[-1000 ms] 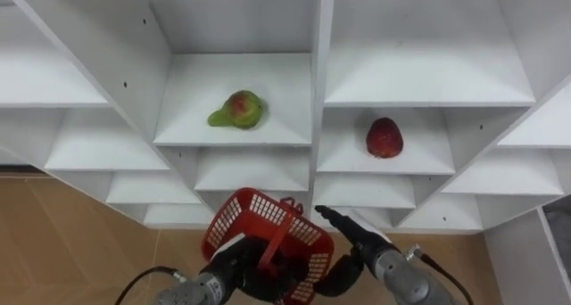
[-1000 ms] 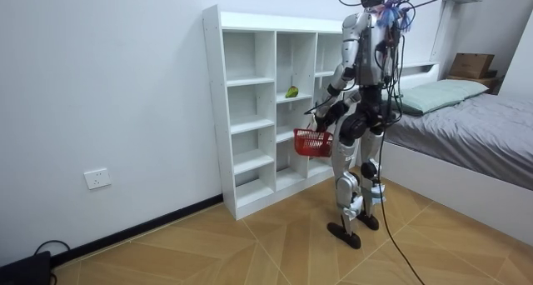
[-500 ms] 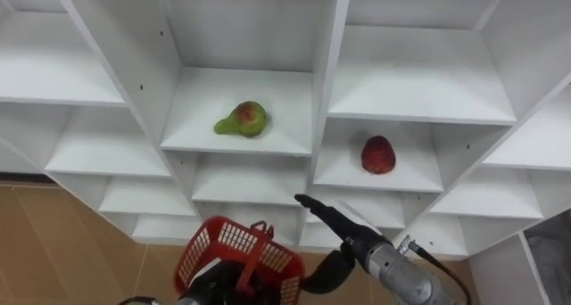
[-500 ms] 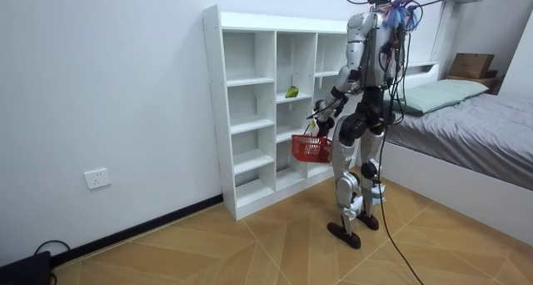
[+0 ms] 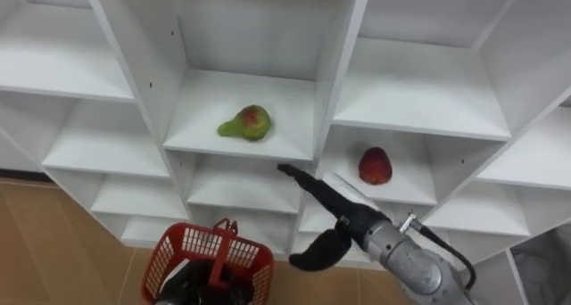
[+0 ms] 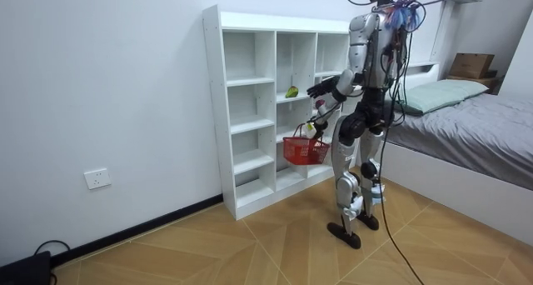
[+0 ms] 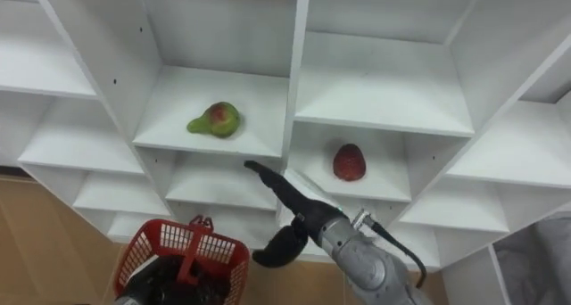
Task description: Collect fruits from the closet
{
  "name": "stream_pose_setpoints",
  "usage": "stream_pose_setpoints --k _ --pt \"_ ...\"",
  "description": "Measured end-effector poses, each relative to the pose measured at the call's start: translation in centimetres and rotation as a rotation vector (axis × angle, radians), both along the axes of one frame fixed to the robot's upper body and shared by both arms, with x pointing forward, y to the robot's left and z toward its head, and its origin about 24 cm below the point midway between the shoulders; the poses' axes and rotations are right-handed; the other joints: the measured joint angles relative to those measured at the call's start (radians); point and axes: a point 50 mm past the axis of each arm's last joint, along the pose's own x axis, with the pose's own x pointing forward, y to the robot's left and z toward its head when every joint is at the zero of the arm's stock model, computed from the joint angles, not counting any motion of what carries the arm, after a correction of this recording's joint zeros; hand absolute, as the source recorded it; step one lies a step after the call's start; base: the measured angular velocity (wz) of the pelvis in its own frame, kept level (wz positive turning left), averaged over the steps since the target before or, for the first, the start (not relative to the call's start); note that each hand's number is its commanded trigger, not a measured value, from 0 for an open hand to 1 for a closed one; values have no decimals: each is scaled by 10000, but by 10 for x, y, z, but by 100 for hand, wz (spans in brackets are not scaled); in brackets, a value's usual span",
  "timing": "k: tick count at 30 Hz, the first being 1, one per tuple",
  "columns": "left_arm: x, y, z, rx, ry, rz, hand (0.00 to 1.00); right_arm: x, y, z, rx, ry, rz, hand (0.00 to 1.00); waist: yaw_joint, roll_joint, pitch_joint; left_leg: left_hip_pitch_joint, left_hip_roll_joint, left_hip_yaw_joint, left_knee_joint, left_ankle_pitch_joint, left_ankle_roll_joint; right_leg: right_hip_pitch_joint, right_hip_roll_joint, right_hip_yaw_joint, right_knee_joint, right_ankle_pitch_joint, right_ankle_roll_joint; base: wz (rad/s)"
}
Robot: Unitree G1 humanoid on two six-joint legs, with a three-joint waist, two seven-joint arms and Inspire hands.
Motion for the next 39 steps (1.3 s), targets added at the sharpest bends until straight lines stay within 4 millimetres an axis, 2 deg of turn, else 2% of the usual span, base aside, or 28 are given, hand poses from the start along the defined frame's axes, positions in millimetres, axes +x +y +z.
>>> stream_pose_setpoints --k 8,12,16,19,22,27,30,36,39 --pt "0 1 0 62 -37 94 100 5 9 28 381 -1108 471 0 316 -133 11 185 12 -6 -29 -1 -1 208 5 13 2 0 0 0" --pt "0 -2 0 45 -44 173 100 5 10 30 415 -1191 453 0 448 -232 12 296 11 -16 -53 -1 0 339 2 -8 -2 0 0 0" --pt "-1 -1 -1 100 -19 234 100 8 7 35 299 -1486 347 0 514 -422 30 280 12 -39 -45 -4 -1 373 0 -36 -3 0 0 0" --pt "-1 1 -1 176 -4 193 100 15 6 47 297 -2050 299 0 533 -536 -17 158 10 -38 8 -4 -3 277 1 -37 -4 2 -4 0" --pt "-1 2 -1 24 24 186 100 18 4 56 368 -2414 205 0 626 -561 -35 171 11 -38 47 -3 -2 277 3 -46 -2 3 -5 0" --pt "-1 2 -1 1 30 168 100 19 4 56 378 -2473 165 0 731 -610 -50 149 10 -178 49 -2 -4 291 -20 -254 15 3 -5 8" --pt "-1 3 -1 92 20 118 100 21 4 59 198 -2649 220 0 784 -664 -34 164 7 -258 65 -1 -6 290 -70 -291 15 3 -4 6" --pt "0 3 1 209 -67 74 100 34 7 77 127 -3533 151 0 788 -799 23 108 -16 -360 91 0 -4 344 -42 -423 10 2 -3 6" --pt "0 4 1 237 -4 91 100 38 7 80 131 -3654 68 0 861 -876 74 163 -22 -462 96 -1 -4 437 -46 -530 8 1 -2 10"
